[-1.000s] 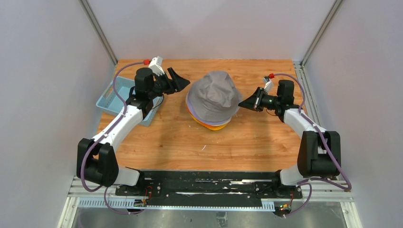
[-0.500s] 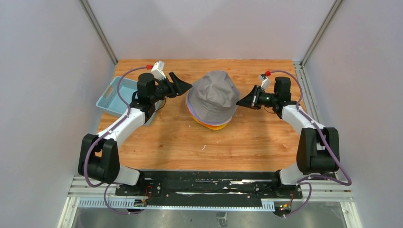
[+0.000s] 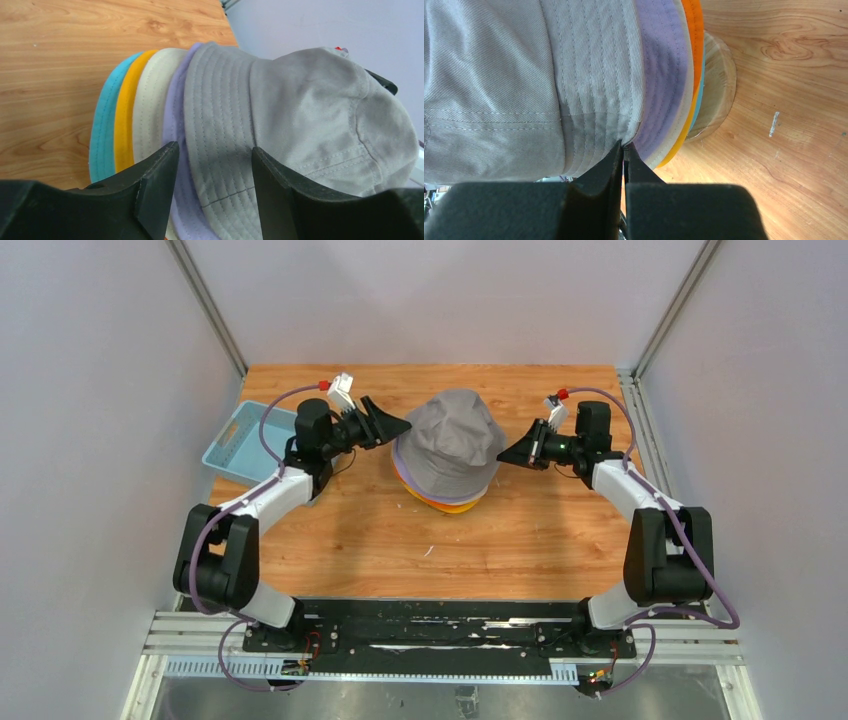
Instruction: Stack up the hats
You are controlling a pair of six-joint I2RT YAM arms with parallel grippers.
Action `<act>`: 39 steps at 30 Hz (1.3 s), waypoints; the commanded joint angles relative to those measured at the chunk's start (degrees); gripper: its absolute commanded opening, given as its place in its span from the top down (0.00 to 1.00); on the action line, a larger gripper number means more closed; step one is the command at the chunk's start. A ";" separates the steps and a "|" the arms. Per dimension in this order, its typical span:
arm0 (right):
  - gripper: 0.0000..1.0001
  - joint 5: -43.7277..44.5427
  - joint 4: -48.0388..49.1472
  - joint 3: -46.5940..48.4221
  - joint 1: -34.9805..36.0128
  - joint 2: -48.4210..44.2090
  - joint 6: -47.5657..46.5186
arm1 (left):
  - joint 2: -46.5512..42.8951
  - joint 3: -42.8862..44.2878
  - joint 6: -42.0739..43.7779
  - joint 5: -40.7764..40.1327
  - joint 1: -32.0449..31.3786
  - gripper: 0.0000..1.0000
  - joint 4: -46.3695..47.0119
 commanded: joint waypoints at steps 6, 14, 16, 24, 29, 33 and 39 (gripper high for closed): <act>0.99 0.38 -0.65 1.36 1.28 0.32 -1.16 | 2.15 -1.70 -2.80 3.27 -0.35 0.41 6.82; 0.99 0.35 -0.60 1.08 1.26 0.38 -1.19 | 2.84 -2.89 -4.28 4.09 -0.35 0.41 9.47; 0.99 0.33 -0.55 1.08 1.30 0.32 -1.18 | 3.44 -3.37 -5.28 4.55 -0.37 0.46 11.17; 1.00 0.42 -0.56 1.00 1.35 0.37 -1.25 | 3.70 -4.36 -6.35 3.80 -0.31 0.73 13.44; 0.99 0.59 -0.48 0.81 1.30 0.41 -1.29 | 2.29 -4.44 -4.35 2.06 -0.29 0.89 10.64; 0.99 0.80 -0.50 0.78 1.31 0.30 -1.30 | 0.72 -4.66 -1.98 -0.58 -0.28 1.00 7.07; 0.99 1.47 -0.94 0.69 1.31 0.23 -1.72 | -1.94 -2.94 4.91 -8.98 -0.24 1.00 -6.30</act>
